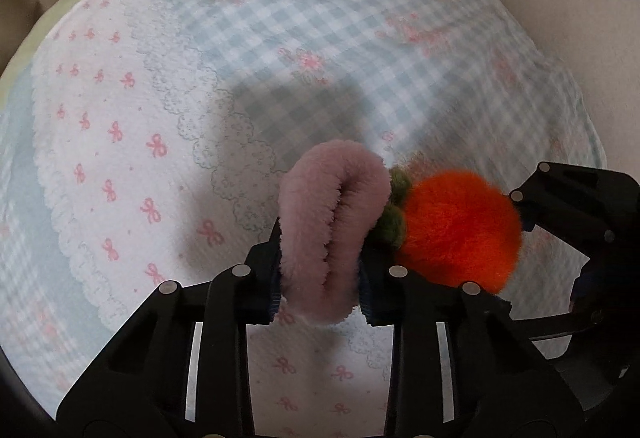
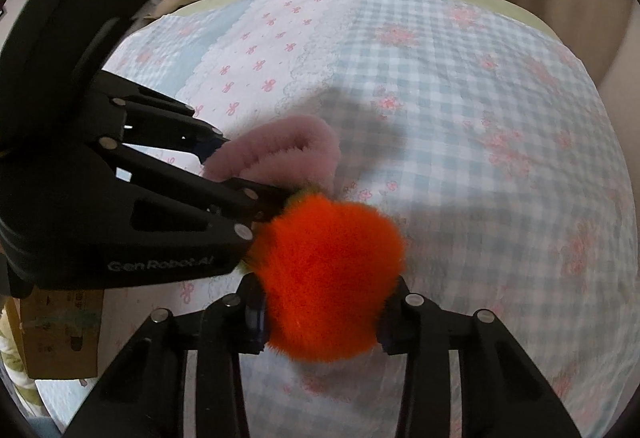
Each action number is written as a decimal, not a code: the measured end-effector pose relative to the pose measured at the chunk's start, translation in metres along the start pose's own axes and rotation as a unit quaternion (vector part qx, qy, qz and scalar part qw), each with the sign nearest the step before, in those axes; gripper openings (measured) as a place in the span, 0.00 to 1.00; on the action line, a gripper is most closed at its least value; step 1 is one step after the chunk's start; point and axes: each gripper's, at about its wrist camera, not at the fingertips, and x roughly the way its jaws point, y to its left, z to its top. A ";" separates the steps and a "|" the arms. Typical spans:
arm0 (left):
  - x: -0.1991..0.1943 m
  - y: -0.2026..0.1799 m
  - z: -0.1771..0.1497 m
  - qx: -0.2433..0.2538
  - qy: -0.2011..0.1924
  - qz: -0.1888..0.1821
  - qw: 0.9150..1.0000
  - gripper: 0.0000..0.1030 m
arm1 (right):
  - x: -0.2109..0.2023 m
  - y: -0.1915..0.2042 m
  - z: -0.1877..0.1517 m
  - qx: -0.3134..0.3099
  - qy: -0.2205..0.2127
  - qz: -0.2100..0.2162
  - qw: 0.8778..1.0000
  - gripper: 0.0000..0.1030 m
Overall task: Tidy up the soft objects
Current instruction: 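Grasp the pink hair tie with the left gripper while the right grasps the orange pompom, then lift and carry the hair tie and pompom with both grippers over the box, then open both grippers to release the hair tie and pompom into the box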
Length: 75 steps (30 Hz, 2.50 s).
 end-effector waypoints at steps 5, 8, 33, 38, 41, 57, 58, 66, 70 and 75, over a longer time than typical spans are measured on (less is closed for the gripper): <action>-0.016 -0.002 -0.004 -0.004 -0.019 0.009 1.000 0.26 | -0.010 -0.001 -0.003 0.007 -0.005 -0.007 1.000 0.34; -0.033 -0.004 -0.005 -0.003 -0.033 0.012 0.999 0.26 | -0.021 -0.001 -0.002 0.011 -0.009 -0.015 1.000 0.34; -0.312 0.016 -0.130 -0.095 -0.167 0.062 0.979 0.26 | -0.251 0.130 0.027 0.023 -0.095 -0.060 0.993 0.34; -0.350 0.043 -0.189 -0.132 -0.177 0.078 0.972 0.26 | -0.267 0.187 0.024 0.025 -0.089 -0.042 0.995 0.35; -0.364 0.067 -0.235 -0.160 -0.175 0.087 0.968 0.26 | -0.263 0.219 0.021 0.023 -0.083 -0.029 0.996 0.35; -0.315 0.159 -0.390 -0.247 -0.094 0.087 0.960 0.26 | -0.173 0.334 -0.001 0.040 -0.001 -0.002 0.999 0.35; -0.309 0.162 -0.394 -0.249 -0.088 0.085 0.961 0.26 | -0.168 0.333 0.000 0.043 0.004 -0.003 0.999 0.35; -0.249 0.176 -0.407 -0.247 -0.038 0.077 0.965 0.26 | -0.102 0.347 -0.006 0.069 0.064 0.001 0.996 0.35; -0.227 0.182 -0.409 -0.245 -0.020 0.074 0.966 0.26 | -0.079 0.351 -0.002 0.077 0.085 0.004 0.993 0.35; -0.214 0.185 -0.401 -0.231 -0.013 0.076 0.970 0.42 | -0.058 0.348 0.008 0.102 0.101 0.013 0.990 0.44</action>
